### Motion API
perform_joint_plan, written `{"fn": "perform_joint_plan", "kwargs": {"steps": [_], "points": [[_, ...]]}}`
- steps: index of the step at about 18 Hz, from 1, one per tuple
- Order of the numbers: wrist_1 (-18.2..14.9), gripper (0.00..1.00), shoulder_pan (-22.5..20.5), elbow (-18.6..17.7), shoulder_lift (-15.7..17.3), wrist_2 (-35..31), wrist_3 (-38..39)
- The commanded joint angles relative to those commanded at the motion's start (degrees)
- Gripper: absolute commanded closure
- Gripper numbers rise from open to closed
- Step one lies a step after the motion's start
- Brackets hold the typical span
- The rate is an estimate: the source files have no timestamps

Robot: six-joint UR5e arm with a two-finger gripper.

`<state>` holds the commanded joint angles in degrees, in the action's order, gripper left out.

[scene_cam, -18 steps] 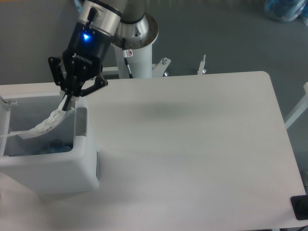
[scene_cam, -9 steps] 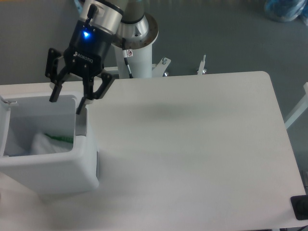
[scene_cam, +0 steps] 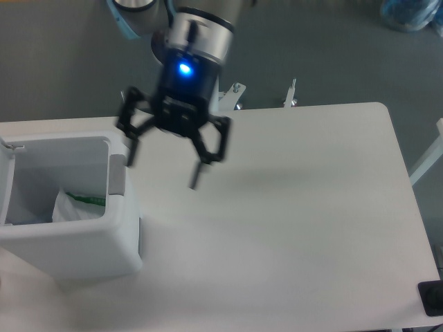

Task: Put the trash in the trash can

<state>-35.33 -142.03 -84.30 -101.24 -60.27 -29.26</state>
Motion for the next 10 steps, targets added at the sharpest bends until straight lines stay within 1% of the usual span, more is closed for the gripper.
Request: {"fn": "perform_joint_plan", "kwargs": {"steps": [2,3,5,6,10], "points": [[-0.26,0.00,-0.09,1.41,-2.45,-2.39,-5.69],[-0.35,0.00,-0.35,1.07,-2.55,-4.22,-8.51],[-0.70,0.00,-0.27,0.37,-1.42,-9.84,-11.87],[-1.14,0.00,-0.26,-0.42,-0.89,-10.74,-12.40],[-1.67,0.00,-0.62,-3.06,1.04,-11.01,-16.27]]}}
